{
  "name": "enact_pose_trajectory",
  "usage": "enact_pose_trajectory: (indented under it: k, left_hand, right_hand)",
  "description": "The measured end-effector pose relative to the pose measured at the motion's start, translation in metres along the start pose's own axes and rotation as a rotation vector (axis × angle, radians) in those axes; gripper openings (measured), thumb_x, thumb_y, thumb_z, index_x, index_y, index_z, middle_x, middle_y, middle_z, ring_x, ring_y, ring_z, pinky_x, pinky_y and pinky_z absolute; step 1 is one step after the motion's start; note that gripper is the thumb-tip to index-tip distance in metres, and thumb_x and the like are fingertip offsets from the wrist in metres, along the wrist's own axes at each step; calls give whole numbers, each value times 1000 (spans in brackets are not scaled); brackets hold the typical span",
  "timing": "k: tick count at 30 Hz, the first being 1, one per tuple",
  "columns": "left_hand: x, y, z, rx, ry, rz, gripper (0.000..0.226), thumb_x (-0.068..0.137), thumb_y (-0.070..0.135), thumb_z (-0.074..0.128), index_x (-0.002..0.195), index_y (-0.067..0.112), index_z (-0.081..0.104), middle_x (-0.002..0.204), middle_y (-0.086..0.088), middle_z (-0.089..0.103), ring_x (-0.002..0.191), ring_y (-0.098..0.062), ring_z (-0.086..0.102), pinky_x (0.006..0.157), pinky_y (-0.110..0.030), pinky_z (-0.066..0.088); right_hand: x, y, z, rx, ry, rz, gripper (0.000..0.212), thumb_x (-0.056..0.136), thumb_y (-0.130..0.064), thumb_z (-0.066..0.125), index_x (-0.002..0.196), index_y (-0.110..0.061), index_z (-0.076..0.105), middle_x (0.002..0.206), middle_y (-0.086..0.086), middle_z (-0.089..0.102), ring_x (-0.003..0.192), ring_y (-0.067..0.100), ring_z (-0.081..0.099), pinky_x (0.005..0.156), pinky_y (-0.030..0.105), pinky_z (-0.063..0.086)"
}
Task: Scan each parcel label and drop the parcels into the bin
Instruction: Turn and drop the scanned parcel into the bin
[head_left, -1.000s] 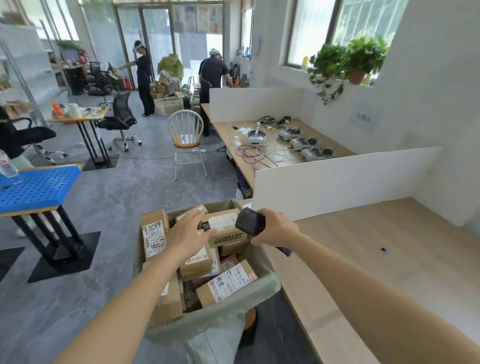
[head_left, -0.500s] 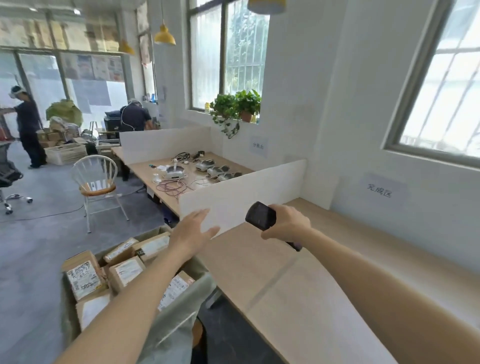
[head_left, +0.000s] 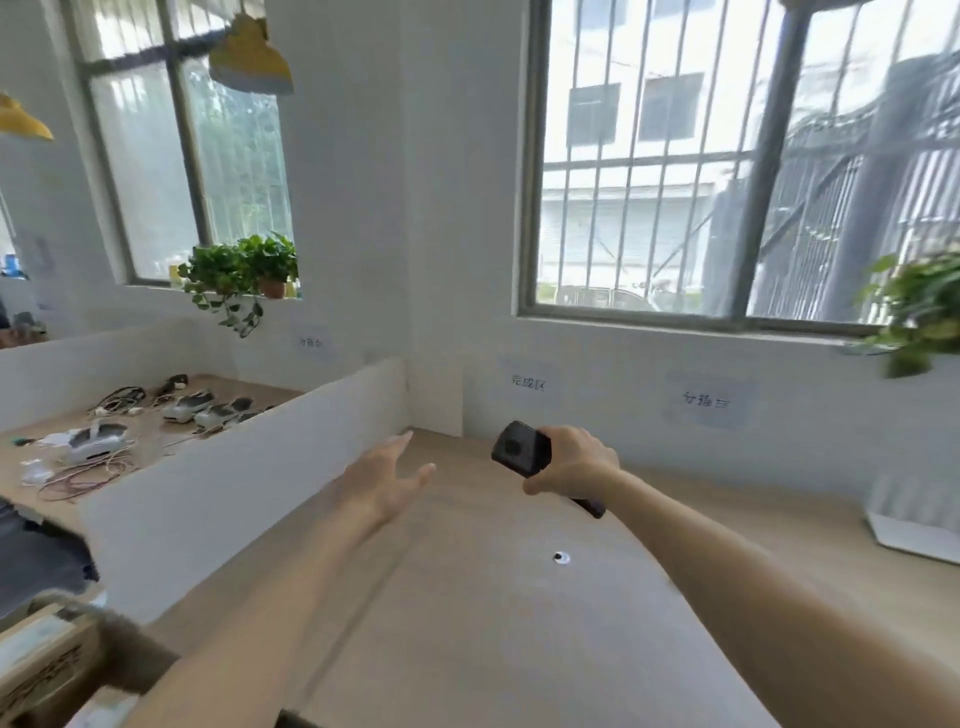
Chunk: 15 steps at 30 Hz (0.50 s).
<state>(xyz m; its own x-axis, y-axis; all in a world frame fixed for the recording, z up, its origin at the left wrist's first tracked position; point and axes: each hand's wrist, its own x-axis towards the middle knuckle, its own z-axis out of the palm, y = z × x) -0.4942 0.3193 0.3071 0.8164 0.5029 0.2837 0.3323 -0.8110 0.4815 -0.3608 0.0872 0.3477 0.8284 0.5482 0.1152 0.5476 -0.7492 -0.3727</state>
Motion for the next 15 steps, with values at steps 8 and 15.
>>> enact_pose_trajectory:
  k: [8, 15]
  left_hand:
    - [19, 157, 109, -97, -96, 158, 69, 93, 52, 60, 152, 24, 38, 157, 1, 37, 145, -16, 33, 114, -30, 28]
    - [24, 261, 199, -150, -198, 234, 69, 93, 53, 60, 152, 24, 38, 158, 2, 37, 145, -15, 33, 115, -31, 28]
  right_hand:
    - [-33, 178, -74, -32, 52, 236, 45, 63, -43, 82, 98, -31, 57, 94, -9, 64, 91, 19, 63, 67, 28, 42]
    - [-63, 302, -107, -29, 75, 391, 45, 64, -45, 81, 100, -30, 57, 94, -9, 64, 92, 18, 63, 63, 27, 38]
